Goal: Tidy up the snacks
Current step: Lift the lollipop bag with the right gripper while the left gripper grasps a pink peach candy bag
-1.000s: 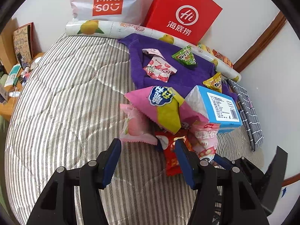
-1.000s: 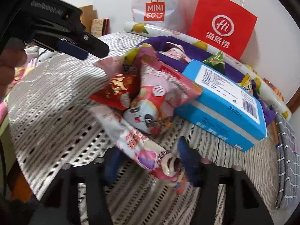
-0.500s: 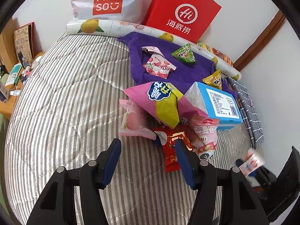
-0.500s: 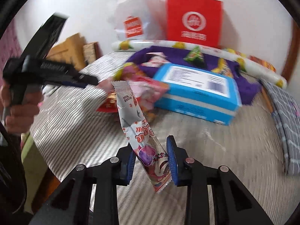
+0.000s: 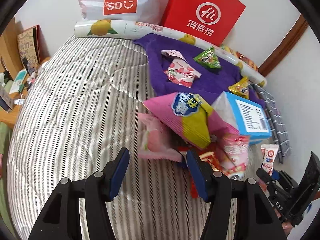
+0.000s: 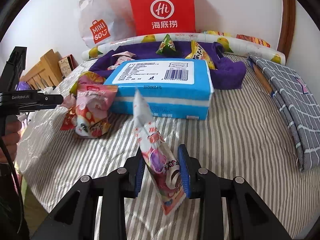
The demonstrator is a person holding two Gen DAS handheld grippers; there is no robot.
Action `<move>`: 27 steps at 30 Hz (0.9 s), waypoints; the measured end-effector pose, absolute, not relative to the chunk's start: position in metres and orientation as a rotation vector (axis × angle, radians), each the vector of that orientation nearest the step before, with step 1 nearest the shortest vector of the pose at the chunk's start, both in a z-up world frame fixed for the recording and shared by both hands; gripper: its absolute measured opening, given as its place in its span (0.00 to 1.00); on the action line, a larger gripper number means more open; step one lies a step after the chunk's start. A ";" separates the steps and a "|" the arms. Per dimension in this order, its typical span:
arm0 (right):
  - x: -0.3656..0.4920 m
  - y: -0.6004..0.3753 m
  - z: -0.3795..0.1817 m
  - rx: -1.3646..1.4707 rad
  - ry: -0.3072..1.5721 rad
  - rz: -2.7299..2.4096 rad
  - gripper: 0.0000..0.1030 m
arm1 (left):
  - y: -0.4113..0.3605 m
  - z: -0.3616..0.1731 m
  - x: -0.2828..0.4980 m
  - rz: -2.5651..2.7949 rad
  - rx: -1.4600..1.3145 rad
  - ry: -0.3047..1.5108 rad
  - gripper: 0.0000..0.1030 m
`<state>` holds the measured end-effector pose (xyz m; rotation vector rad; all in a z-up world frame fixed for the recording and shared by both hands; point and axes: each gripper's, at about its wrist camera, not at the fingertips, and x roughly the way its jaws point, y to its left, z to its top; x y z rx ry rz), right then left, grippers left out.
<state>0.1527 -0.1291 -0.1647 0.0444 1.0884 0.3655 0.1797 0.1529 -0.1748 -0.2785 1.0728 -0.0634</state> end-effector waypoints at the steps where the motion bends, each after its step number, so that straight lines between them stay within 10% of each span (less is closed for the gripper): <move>1: 0.156 -0.129 -0.167 0.046 1.088 0.361 0.31 | 0.153 -0.177 0.183 -0.058 -0.275 1.075 0.56; 27: 0.162 -0.119 -0.184 -0.016 1.069 0.384 0.29 | 0.137 -0.199 0.200 0.035 -0.044 1.089 0.40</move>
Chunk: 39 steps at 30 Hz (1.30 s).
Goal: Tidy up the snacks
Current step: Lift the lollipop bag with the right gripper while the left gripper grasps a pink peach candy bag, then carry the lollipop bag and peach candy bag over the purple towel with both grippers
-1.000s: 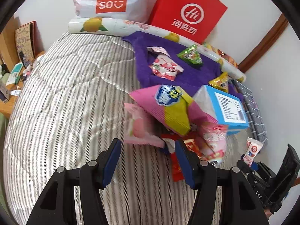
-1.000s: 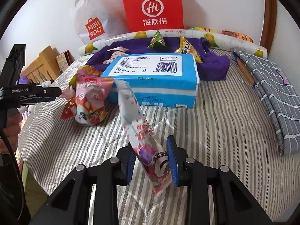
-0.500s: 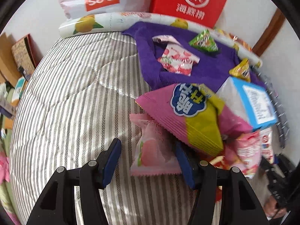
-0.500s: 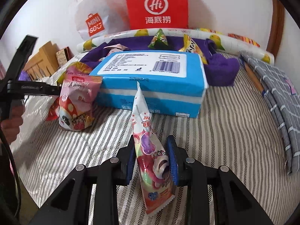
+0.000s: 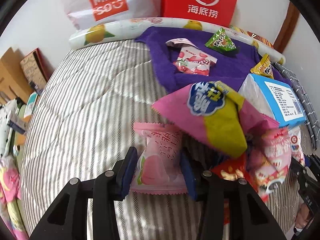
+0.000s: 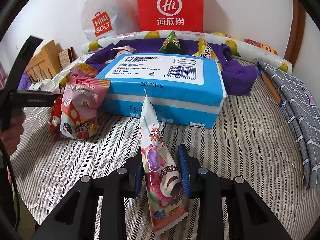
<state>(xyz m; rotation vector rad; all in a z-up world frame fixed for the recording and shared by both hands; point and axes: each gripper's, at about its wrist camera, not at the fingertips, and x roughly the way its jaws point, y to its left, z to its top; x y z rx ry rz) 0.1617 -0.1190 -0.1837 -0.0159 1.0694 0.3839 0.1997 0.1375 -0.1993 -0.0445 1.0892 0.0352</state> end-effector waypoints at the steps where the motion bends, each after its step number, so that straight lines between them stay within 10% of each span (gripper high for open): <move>1: 0.161 -0.120 -0.183 -0.011 1.068 0.374 0.28 | 0.141 -0.198 0.195 0.036 -0.061 1.092 0.40; 39: 0.109 -0.176 -0.073 0.038 0.911 0.211 0.27 | 0.054 -0.106 0.110 -0.229 -0.121 0.961 0.41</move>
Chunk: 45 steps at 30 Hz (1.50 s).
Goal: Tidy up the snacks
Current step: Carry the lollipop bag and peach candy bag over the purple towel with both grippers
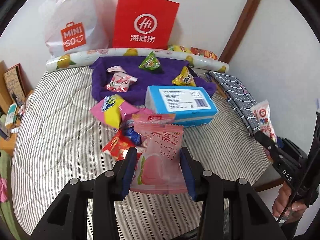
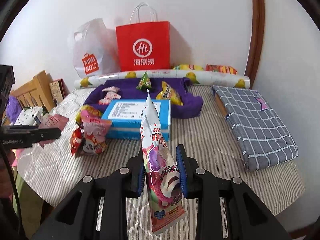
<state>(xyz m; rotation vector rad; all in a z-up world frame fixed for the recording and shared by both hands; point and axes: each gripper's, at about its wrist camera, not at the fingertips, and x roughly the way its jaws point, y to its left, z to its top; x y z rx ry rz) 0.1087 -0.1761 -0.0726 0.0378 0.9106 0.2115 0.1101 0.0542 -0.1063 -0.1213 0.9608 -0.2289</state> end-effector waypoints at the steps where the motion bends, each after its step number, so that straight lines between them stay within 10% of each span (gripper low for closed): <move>1: 0.110 -0.177 -0.070 0.039 0.905 0.209 0.27 | 0.053 -0.105 0.113 -0.231 -0.123 0.962 0.41; 45: 0.218 -0.162 -0.063 0.060 0.892 0.231 0.27 | 0.043 -0.086 0.223 -0.296 -0.161 0.937 0.41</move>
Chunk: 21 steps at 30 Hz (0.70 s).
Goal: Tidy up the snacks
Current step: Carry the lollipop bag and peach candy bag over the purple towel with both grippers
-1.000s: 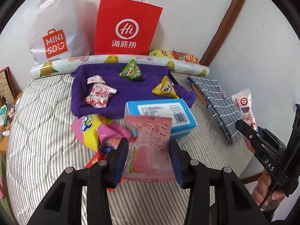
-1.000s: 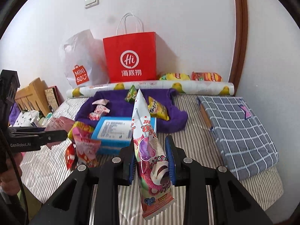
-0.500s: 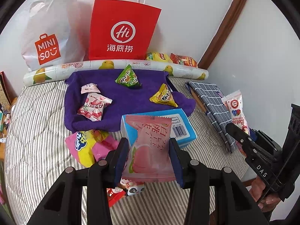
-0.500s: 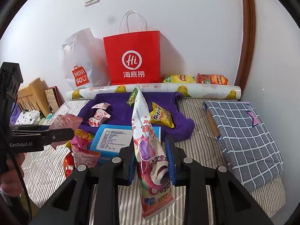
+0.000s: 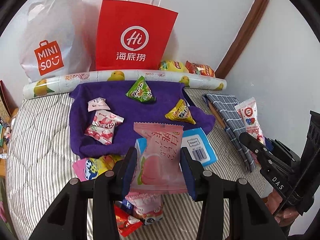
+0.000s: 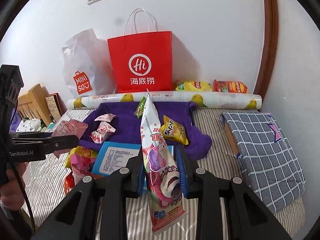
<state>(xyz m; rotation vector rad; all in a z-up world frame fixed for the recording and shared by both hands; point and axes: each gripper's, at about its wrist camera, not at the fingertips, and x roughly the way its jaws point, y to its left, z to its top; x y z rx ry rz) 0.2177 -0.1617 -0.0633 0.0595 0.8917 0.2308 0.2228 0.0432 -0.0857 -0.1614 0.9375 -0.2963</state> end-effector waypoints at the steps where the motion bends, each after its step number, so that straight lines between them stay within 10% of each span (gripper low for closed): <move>1: 0.221 -0.161 -0.064 0.058 0.892 0.231 0.27 | 0.043 -0.086 0.225 -0.295 -0.160 0.938 0.41; 21: 0.274 -0.140 -0.072 0.013 0.878 0.246 0.27 | 0.058 -0.072 0.266 -0.238 -0.132 0.908 0.41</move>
